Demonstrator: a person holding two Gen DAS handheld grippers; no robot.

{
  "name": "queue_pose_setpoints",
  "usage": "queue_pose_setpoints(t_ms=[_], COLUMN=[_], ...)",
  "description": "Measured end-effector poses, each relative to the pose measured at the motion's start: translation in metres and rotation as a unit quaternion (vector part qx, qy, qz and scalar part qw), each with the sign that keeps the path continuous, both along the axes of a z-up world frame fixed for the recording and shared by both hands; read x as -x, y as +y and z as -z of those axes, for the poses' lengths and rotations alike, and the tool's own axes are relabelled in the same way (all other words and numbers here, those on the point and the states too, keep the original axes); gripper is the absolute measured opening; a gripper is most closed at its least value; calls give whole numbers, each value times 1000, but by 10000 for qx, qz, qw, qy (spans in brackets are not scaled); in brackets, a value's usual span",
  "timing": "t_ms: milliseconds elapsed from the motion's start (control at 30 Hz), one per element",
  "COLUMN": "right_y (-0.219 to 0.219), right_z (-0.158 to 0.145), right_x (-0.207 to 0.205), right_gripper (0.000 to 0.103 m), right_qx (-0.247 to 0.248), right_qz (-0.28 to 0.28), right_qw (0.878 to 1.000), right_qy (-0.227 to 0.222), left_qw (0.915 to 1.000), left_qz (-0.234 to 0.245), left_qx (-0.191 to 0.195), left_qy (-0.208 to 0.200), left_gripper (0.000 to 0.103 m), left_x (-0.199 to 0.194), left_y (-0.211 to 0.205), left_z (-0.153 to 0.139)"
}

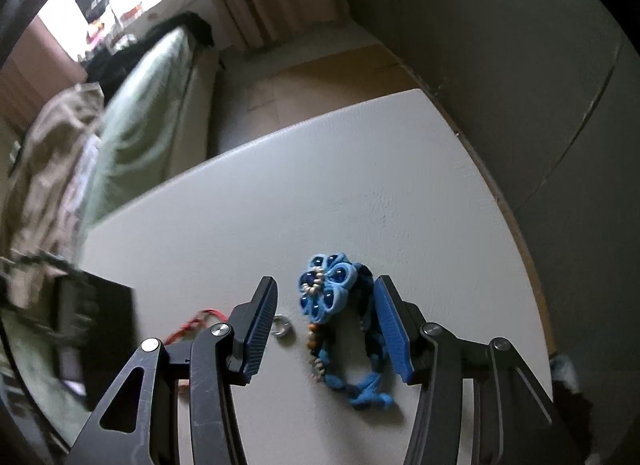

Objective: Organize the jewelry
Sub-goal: 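Grasp the blue flower bracelet with the right tool while the left tool lifts the grey bracelet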

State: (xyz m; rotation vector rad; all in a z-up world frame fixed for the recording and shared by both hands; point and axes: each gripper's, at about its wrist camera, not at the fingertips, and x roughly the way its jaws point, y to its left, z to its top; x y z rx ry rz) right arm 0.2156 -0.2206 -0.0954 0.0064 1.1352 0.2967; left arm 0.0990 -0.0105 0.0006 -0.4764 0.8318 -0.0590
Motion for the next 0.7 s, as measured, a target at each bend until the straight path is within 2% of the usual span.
queue_pose_setpoints(t_ms=[67,133,367,500,700], right_y=[1,-5,-17,-18,0], right_z=[-1,-1,-23,-36,-48], right_x=[1,2,14,26,41], right_gripper=[26,22,22,22,22], right_qx=[90,-113,-1057,-1697,-2283], right_qz=[-55,-2,24,-121,-366], right_qw=[9999,9999,9944,9854,9727], right_qy=[-38,76,79,-55,-192], left_qw=[10000,9999,9986,9977,9967], left_qz=[-76,-151,-485,-589,-666], left_qx=[0,-32,225,325,464], left_qy=[-26,-39,23,-54,-41], left_gripper=[9,9,9,9,9], left_x=[8,15,34,41,46], left_y=[9,18,48,57,65], left_z=[-3,-4,3,-2,-2])
